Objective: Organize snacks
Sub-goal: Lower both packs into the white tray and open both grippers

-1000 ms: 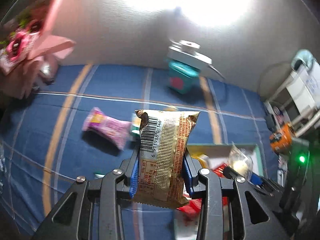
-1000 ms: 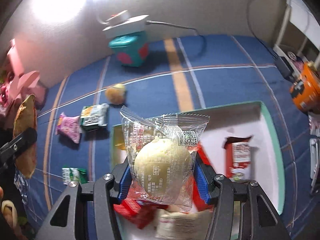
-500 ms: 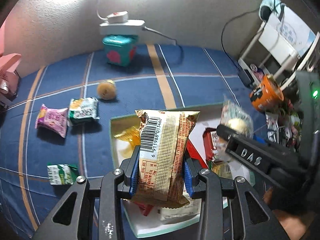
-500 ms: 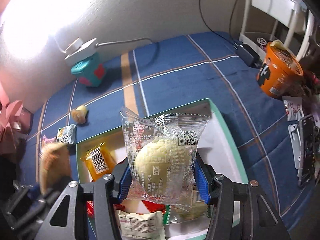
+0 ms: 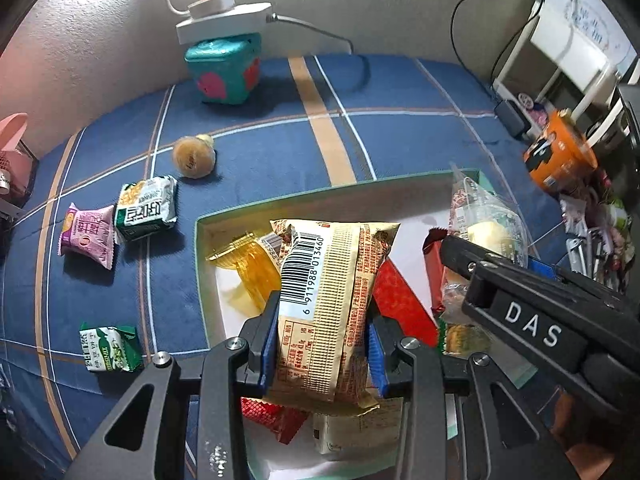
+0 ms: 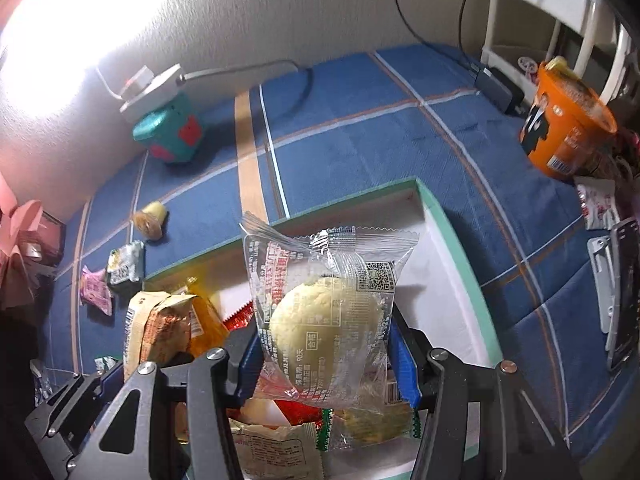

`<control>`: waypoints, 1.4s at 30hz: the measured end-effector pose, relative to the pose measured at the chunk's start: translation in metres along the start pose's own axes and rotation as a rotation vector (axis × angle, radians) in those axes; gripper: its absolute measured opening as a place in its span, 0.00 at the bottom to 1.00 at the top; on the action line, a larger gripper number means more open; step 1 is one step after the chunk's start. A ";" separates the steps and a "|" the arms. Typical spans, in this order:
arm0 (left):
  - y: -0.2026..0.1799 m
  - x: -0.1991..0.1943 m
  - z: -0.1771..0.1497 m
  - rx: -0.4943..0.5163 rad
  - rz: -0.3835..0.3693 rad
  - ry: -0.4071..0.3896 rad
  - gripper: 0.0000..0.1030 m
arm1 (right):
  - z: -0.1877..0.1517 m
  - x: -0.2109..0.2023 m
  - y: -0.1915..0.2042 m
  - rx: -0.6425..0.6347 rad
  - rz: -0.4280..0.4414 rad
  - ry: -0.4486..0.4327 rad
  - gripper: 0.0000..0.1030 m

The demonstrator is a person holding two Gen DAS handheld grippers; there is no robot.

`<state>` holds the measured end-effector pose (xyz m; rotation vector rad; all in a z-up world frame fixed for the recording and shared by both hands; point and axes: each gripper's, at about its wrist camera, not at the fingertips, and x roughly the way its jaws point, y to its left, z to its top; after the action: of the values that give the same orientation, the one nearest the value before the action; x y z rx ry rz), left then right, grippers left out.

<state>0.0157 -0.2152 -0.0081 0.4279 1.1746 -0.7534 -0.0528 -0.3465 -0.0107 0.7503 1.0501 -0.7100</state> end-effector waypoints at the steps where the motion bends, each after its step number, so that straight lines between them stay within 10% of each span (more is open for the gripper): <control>1: -0.001 0.002 0.000 0.001 -0.001 0.004 0.38 | -0.001 0.004 0.000 0.001 0.001 0.012 0.56; 6: -0.009 0.005 -0.002 0.026 -0.011 0.013 0.39 | -0.002 0.011 0.000 0.001 0.000 0.030 0.57; 10: -0.010 -0.002 -0.003 0.032 -0.012 -0.004 0.63 | -0.001 0.010 0.000 -0.004 -0.002 0.029 0.63; 42: 0.105 -0.040 0.004 -0.295 0.145 -0.078 0.72 | -0.006 -0.015 0.032 -0.102 -0.012 -0.034 0.77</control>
<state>0.0869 -0.1337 0.0221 0.2321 1.1469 -0.4577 -0.0343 -0.3215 0.0075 0.6425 1.0525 -0.6727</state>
